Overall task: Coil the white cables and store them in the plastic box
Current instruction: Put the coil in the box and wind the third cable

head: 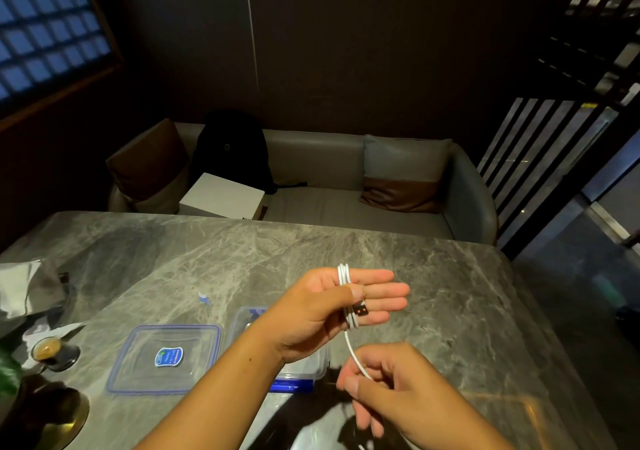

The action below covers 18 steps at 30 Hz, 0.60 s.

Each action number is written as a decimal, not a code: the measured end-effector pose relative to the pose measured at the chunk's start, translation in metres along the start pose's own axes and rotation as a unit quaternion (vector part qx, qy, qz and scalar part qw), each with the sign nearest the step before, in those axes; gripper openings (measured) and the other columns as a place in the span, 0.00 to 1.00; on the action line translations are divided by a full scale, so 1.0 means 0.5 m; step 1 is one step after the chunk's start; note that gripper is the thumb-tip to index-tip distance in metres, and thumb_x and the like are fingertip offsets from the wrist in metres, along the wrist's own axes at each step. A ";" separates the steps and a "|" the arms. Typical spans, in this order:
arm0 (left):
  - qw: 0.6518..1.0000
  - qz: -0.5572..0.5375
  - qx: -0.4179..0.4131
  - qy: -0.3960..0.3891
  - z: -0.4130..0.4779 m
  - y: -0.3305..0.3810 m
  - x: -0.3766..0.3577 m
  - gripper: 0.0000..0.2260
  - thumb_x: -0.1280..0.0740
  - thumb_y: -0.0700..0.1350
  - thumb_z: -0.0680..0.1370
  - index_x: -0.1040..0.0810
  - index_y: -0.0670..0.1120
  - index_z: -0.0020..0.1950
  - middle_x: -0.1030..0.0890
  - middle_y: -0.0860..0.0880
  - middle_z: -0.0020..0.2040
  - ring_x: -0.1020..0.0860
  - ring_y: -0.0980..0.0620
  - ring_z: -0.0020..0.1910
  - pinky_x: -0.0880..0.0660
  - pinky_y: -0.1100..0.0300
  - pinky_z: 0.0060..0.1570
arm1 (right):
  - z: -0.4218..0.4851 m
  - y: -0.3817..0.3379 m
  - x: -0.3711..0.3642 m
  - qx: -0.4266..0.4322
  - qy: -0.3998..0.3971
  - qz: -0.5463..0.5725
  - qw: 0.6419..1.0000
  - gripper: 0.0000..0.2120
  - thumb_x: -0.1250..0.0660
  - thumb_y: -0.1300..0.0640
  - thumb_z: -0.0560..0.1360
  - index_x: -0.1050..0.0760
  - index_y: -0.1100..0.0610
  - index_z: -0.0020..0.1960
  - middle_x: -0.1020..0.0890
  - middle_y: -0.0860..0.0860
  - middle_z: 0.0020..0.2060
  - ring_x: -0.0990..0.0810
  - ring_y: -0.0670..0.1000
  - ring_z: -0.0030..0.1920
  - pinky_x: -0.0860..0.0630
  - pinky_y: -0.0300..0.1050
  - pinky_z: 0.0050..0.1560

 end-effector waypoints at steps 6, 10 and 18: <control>1.000 0.010 0.009 0.018 0.001 -0.002 0.010 0.16 0.45 0.35 0.83 0.29 0.36 0.70 0.21 0.38 0.65 0.22 0.40 0.64 0.24 0.53 0.63 | -0.027 -0.051 0.022 0.034 -0.013 -0.042 0.998 0.07 0.33 0.57 0.78 0.19 0.58 0.46 0.18 0.52 0.29 0.24 0.47 0.29 0.27 0.41 0.34; 1.000 0.014 0.013 0.017 0.001 -0.006 0.017 0.16 0.43 0.36 0.82 0.29 0.37 0.70 0.22 0.38 0.66 0.23 0.40 0.66 0.25 0.52 0.65 | -0.049 -0.084 0.055 0.062 -0.002 -0.019 0.998 0.08 0.32 0.54 0.78 0.17 0.55 0.44 0.21 0.50 0.26 0.25 0.47 0.29 0.30 0.43 0.34; 0.999 0.002 0.038 0.019 -0.009 -0.020 0.033 0.16 0.43 0.36 0.83 0.29 0.37 0.70 0.22 0.37 0.66 0.23 0.39 0.66 0.25 0.51 0.65 | -0.063 -0.127 0.129 0.125 0.050 -0.161 0.978 0.08 0.30 0.52 0.77 0.20 0.54 0.41 0.25 0.48 0.28 0.30 0.43 0.31 0.32 0.45 0.34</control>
Point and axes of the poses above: each hand's wrist, its own z-axis towards the middle knuckle, its own x-axis out of the back of the hand, y = z × x, the point moved 10 cm from there along z, towards the middle knuckle
